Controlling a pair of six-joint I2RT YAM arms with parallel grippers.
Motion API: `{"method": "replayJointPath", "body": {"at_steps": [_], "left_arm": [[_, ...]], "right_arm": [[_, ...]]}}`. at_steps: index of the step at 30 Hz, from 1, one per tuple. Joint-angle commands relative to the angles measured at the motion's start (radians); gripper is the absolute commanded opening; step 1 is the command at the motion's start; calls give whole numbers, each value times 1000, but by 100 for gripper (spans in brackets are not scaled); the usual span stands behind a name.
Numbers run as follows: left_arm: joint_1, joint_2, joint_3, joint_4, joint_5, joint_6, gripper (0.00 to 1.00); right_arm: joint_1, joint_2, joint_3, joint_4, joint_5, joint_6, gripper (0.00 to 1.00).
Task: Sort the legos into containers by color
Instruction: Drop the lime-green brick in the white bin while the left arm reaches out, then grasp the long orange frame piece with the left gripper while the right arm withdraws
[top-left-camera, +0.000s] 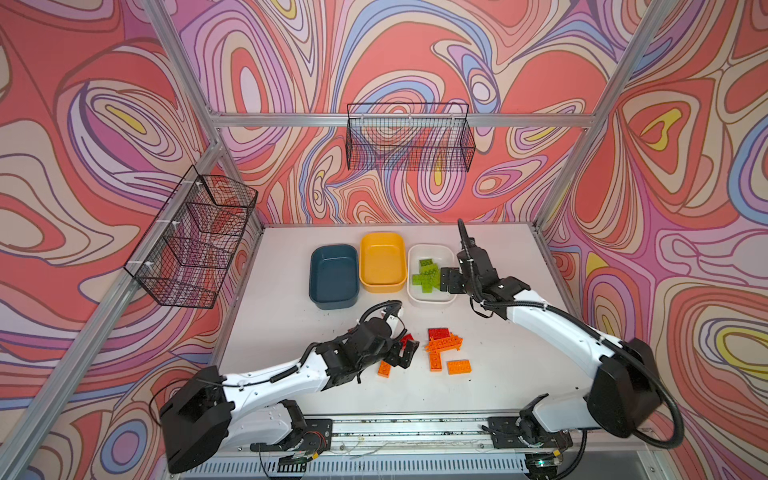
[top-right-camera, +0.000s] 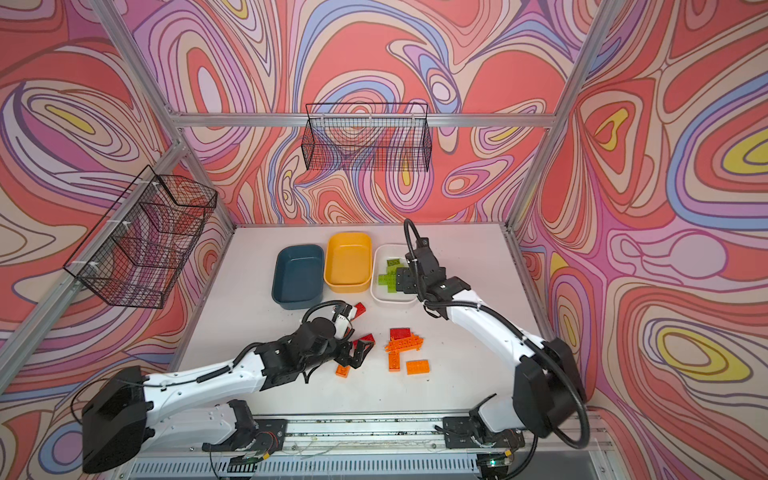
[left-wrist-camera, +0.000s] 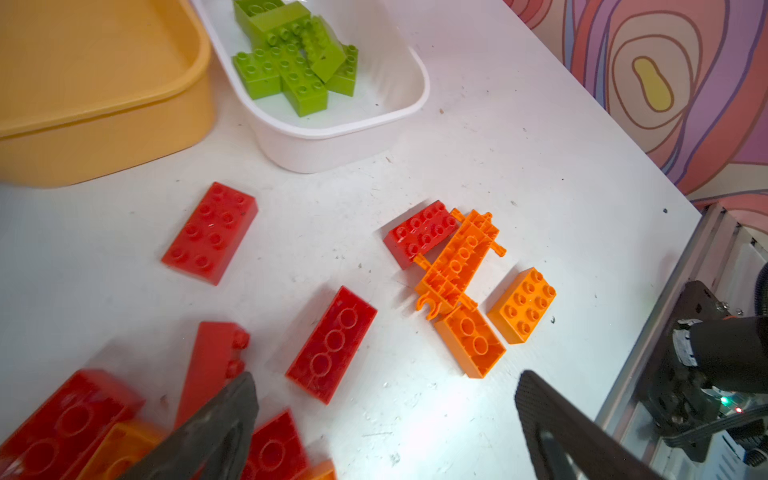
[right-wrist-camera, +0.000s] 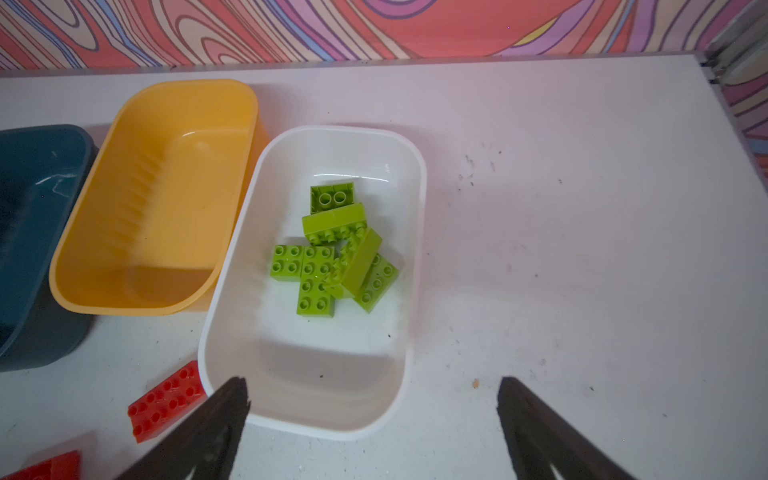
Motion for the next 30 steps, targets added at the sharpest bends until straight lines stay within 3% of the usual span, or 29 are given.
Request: {"method": "replayJointPath", "body": {"at_steps": [1,10,22,30], "left_arm": [[-39,108,86,40,52,48,99],[-89,418,331,-85,91,211,90],[-90,616,500,-191,26,315,66],[-90,668,526,-216,2,312,63]], "right_arm": [[-27,-86,-109,-72,38,47,98],[-117,-323,-240,-108,-150,124,98],[-123,-408,-225,-178,-142,122,98],[-122,-421,-235,-182,-137,125,98]]}}
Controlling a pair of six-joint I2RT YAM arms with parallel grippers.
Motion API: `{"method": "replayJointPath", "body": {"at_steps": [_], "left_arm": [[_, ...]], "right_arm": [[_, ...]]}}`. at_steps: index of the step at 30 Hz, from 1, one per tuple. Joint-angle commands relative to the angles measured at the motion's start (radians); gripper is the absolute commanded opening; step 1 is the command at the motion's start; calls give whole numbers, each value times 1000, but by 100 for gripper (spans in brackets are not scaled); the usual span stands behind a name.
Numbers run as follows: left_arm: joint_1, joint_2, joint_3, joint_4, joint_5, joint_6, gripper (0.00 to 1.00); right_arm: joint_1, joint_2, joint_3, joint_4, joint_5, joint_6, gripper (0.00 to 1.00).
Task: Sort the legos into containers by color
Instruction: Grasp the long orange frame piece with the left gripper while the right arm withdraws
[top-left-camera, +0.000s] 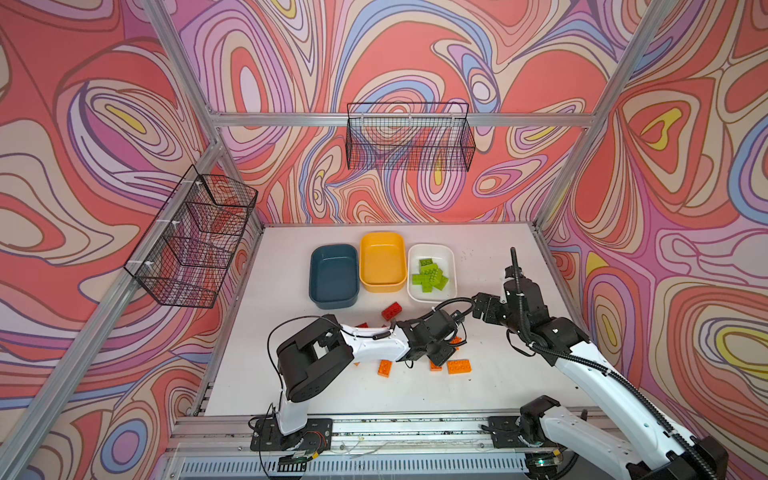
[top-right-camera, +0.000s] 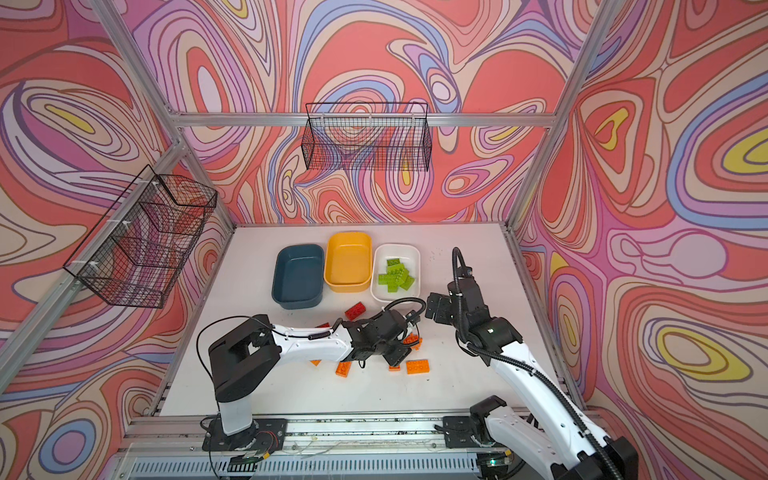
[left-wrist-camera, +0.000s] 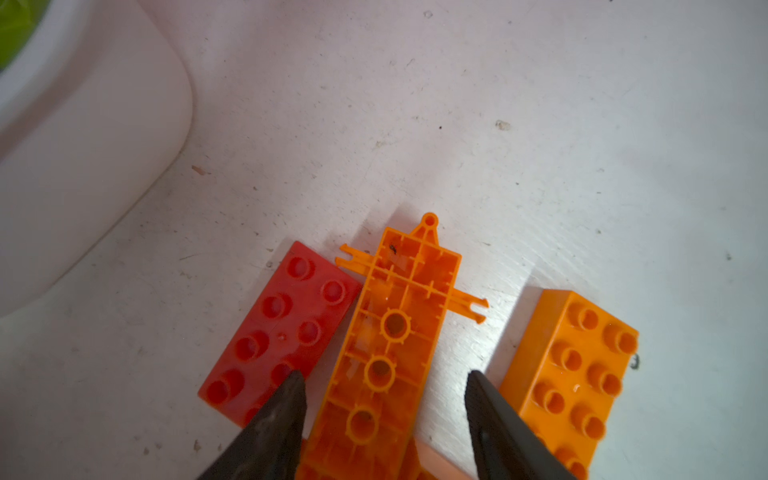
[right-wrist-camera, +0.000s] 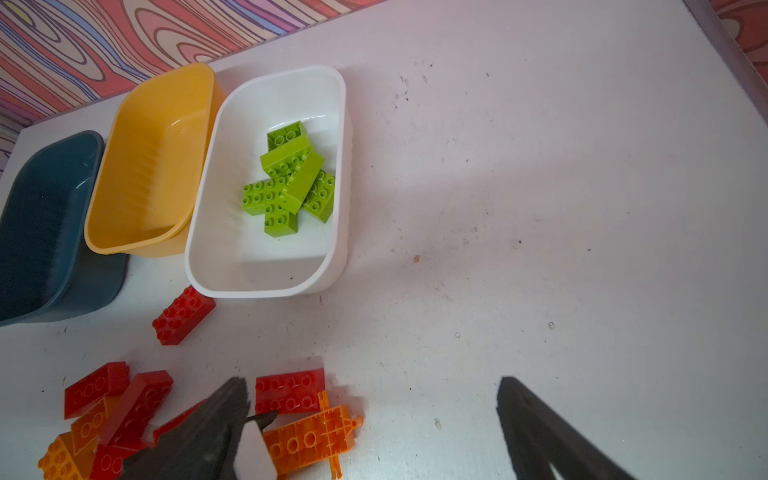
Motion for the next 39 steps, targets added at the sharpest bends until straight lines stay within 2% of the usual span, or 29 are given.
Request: {"method": "replayJointPath", "body": {"at_steps": [1,4,15,19,30,39], "left_arm": [[-1,38,30,-55,-26,9,62],[-2,52,38,-64,-23,0,56],[-1,72,75,-104,-64,-9,46],[0,68,87,-112,-62,-1,32],[14,47,113,-141,-67,11,12],[59,-44,119,-177,-90,14,9]], "right_arm": [[-4,-8,-1,-15,7,10,98],[-4,-4,-4,-12,12,8,98],[-4,-18,-7,-21,38,-2,98],[-4,-32,-7,-30,43,-3,98],[-4,-57,11,-45,41,2,98],[-4,-66,31,-46,30,5,98]]}}
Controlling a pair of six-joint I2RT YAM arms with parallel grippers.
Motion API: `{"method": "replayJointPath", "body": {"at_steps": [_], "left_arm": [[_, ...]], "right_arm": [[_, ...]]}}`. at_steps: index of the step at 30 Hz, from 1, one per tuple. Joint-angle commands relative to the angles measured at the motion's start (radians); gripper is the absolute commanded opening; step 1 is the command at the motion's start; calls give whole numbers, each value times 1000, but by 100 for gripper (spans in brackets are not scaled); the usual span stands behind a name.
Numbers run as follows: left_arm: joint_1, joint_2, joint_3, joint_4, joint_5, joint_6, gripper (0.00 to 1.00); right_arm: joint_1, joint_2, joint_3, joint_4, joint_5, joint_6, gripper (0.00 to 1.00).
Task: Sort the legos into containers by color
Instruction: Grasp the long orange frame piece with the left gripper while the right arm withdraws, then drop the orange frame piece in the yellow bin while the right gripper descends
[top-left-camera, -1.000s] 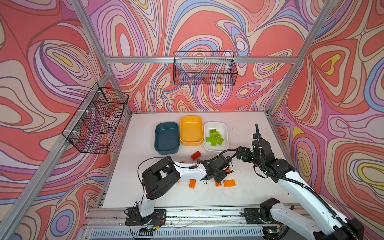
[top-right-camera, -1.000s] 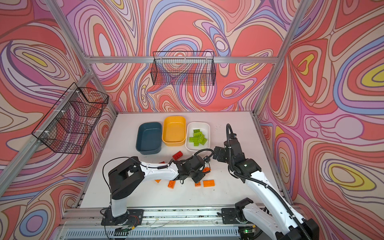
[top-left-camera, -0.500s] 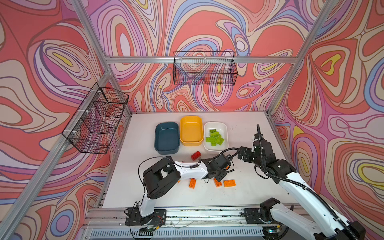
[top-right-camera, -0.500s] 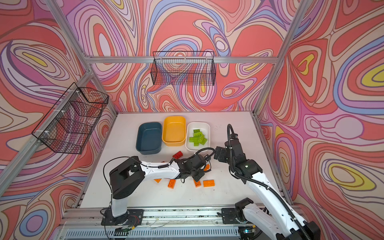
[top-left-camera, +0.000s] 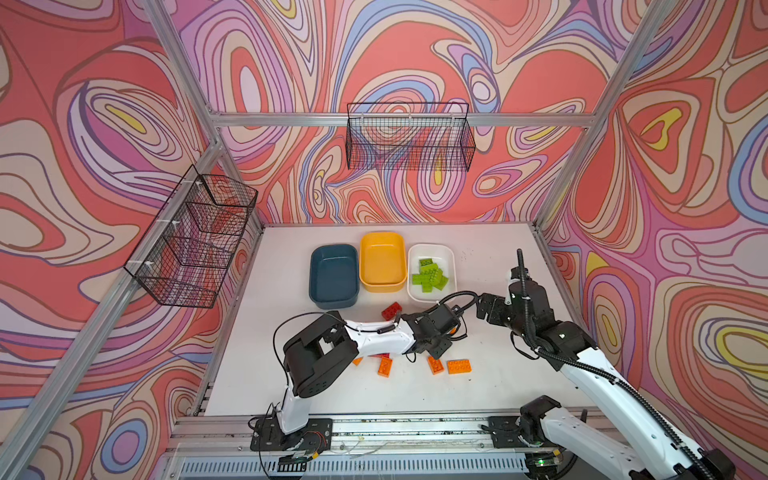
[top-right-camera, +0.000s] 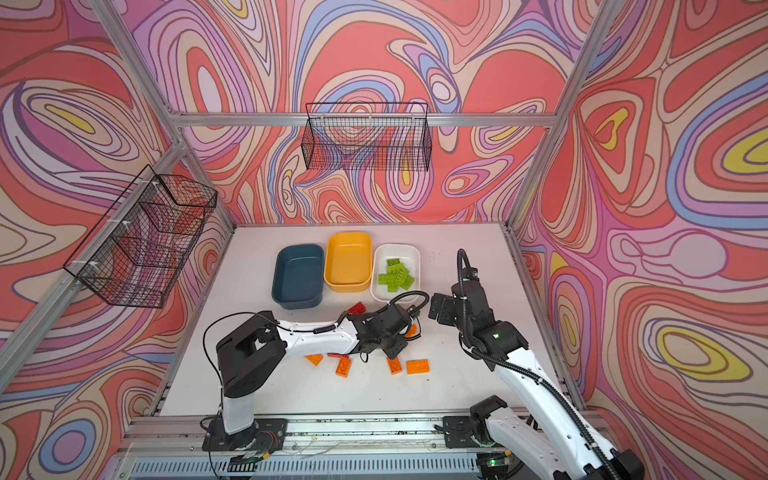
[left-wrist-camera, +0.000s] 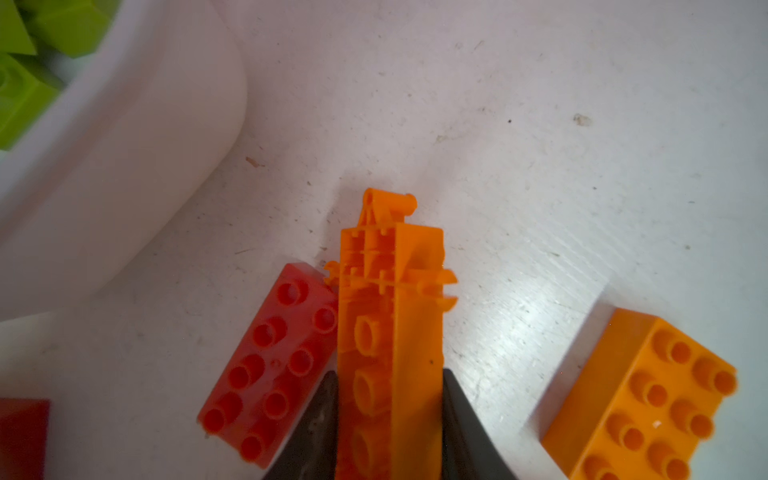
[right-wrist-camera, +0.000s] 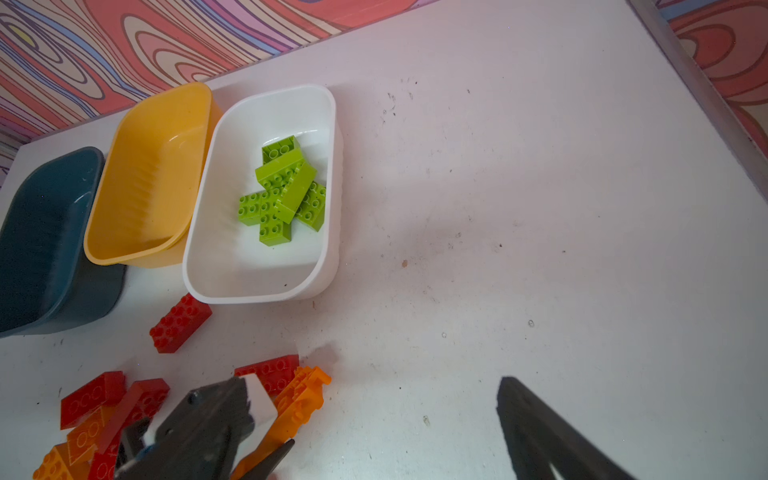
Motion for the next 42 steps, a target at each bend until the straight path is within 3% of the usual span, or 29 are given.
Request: {"method": "replayJointPath", "body": {"at_steps": [1,8,17,22,29,34,37,42], "left_arm": [[36,-83,26,-37,-29,12,9],[134,-183,24,-66,-56,37,11],[354,-196,100,-90,-77,26,13],[496,-128,187,-88,-45,-24,15],[611,53,369,-155,26,-72,20],[625,165,479,-179,53,-78,42],[628,219,545,-219,60,-104,64],[627,166,504,-197,146,-164,87]], "right_arm": [[-3,-16,28,-20,-5,5,98],[-3,-5,37,-12,-22,3,98],[-3,27,42,15,-62,4,98],[-3,39,18,34,-97,14,98],[-3,46,-17,11,-106,14,98],[-3,37,-57,4,-134,30,98],[-3,40,-82,-12,-172,43,98],[7,25,-174,2,-223,128,97]]}}
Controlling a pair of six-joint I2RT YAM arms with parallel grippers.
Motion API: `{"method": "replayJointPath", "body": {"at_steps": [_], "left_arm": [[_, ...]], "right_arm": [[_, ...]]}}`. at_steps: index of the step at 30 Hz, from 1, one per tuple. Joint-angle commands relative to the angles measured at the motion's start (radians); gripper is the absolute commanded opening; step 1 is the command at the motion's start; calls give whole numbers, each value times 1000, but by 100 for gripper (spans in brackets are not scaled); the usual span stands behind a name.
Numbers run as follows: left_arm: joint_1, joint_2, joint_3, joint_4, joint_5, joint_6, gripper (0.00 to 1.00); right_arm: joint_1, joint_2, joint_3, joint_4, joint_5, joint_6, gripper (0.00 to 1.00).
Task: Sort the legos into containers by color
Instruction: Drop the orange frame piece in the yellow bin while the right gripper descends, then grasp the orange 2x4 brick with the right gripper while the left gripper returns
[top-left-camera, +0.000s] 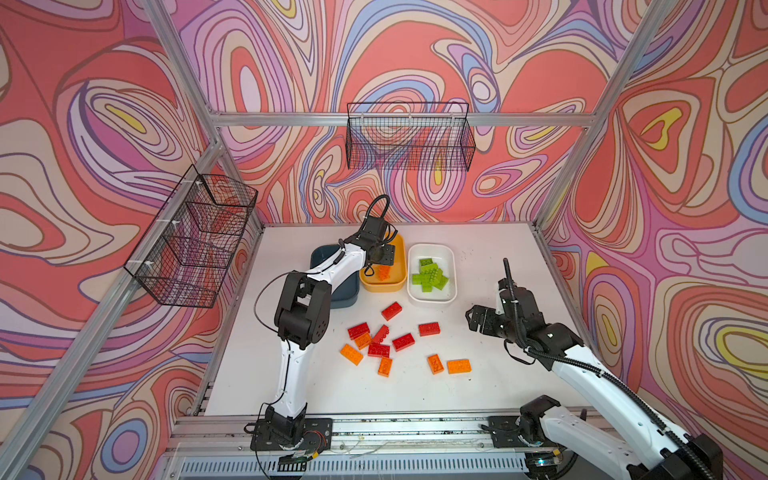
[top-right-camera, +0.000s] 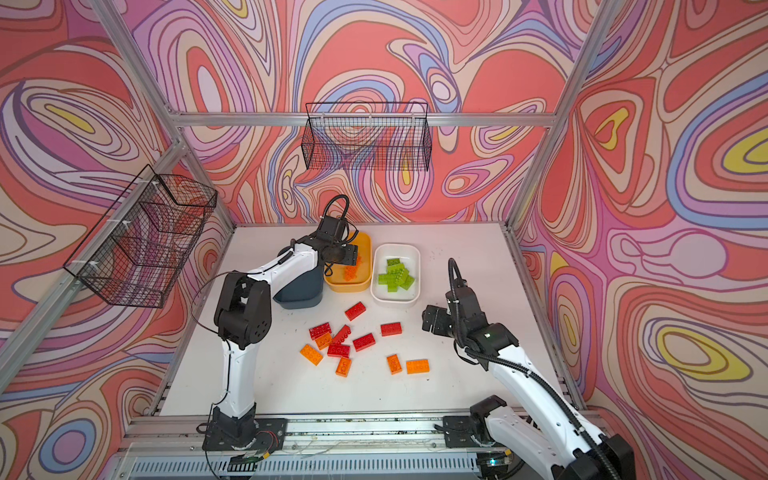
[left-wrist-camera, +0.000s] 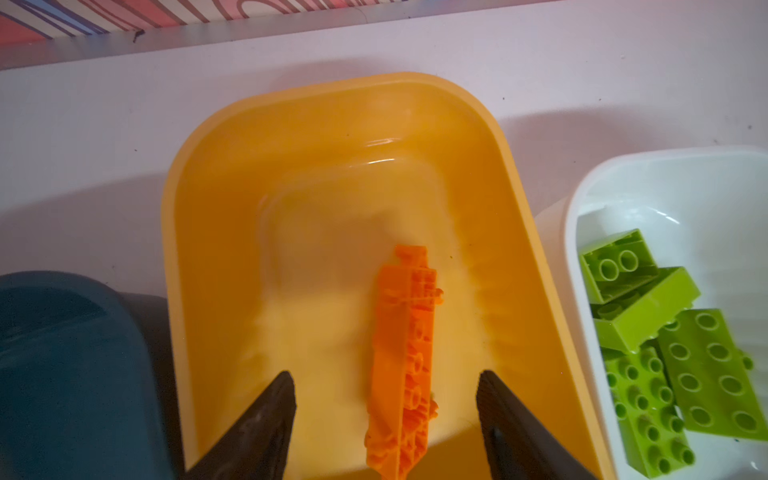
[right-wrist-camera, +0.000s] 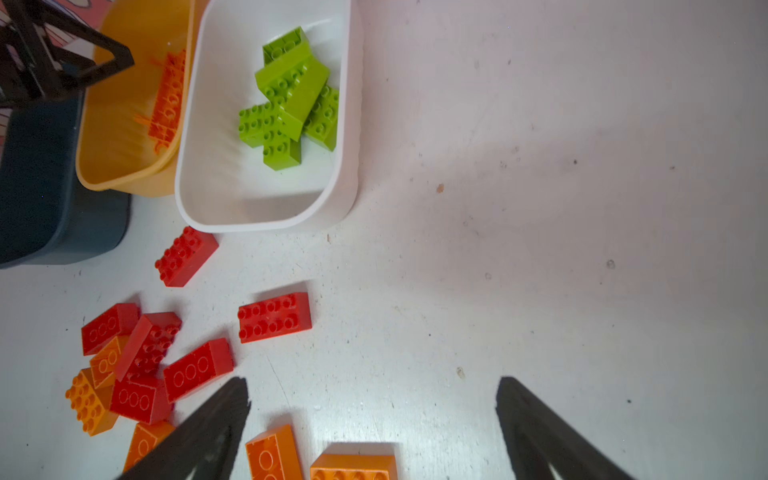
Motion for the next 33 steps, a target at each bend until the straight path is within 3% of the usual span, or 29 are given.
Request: {"method": "replayJointPath", "body": {"at_steps": [1,8,13,21,26,33], "left_arm": [[-1,-95,-63,24,64,-67,89],[-53,-430,-459,204,67,-146,95],[-140,-651,-704,232,-14,-139,98],[-200,-948,-1052,266,-3,-218,99],[-200,-1086,-1190,259,-4,-262,99],[-200,-1164,-1232,240,-12,-263,99]], "right_arm": [[14,-17,-64,-13,-45,82,97],[111,-15,-84,-63,15,176,97],[222,15,-88,-90,65,246,97],[405,137,-108,-66,116,350,93],[478,231,-105,-37,140,390,91],[483,270,-133,-24,183,405,83]]}}
